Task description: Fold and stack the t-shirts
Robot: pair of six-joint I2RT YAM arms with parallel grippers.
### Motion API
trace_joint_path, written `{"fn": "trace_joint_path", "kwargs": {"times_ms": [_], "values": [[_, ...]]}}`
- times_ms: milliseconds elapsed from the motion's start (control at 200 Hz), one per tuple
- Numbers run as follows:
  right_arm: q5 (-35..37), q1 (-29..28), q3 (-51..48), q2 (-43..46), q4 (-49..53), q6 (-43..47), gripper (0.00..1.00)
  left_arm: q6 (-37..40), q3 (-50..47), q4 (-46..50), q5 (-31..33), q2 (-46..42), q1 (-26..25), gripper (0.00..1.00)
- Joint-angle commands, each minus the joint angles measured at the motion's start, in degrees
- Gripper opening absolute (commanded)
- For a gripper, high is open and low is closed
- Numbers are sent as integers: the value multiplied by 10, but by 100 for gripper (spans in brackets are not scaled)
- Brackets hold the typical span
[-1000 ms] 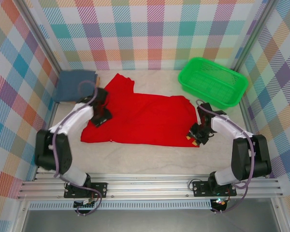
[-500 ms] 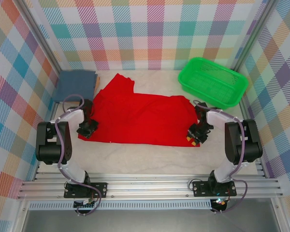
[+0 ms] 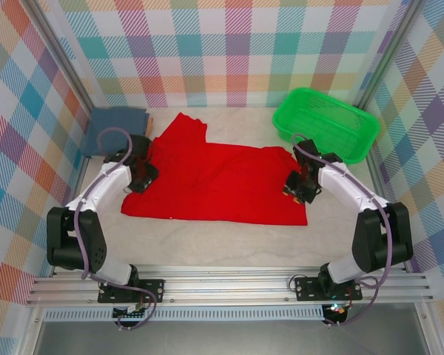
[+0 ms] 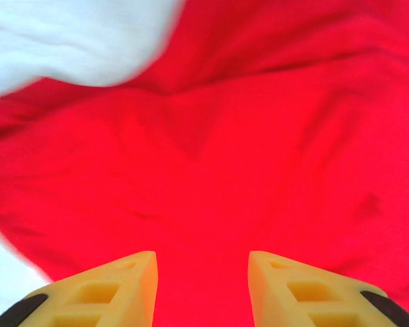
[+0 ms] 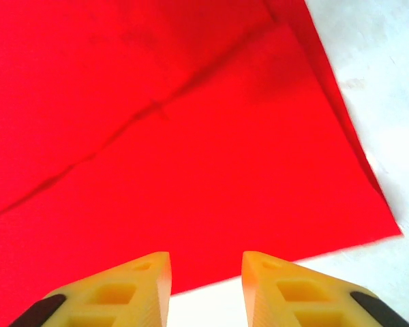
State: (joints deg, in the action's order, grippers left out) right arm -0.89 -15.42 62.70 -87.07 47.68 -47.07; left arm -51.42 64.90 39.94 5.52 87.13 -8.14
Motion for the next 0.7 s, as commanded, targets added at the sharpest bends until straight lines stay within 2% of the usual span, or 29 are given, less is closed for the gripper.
{"fn": "trace_joint_path", "kwargs": {"times_ms": [0,130,240,315,495,610,695], "values": [[-17,-4,22,-84,-30,12,28,-21,20,-30,-41,81,-3,38],[-10,-9,25,-137,-27,-15,27,-10,36,-25,-45,163,0,36],[2,-8,5,-164,0,-33,27,-21,-12,-14,-16,161,0,36],[9,-9,-17,-167,28,-41,27,-39,-69,-6,-4,131,0,35],[4,-11,-112,-86,45,-45,28,-75,-217,30,36,-4,-3,35],[-11,-23,-146,-52,59,-49,28,-88,-272,46,38,-80,-4,35],[-30,-35,-161,-37,64,-61,28,-88,-288,54,37,-102,-3,35]]}}
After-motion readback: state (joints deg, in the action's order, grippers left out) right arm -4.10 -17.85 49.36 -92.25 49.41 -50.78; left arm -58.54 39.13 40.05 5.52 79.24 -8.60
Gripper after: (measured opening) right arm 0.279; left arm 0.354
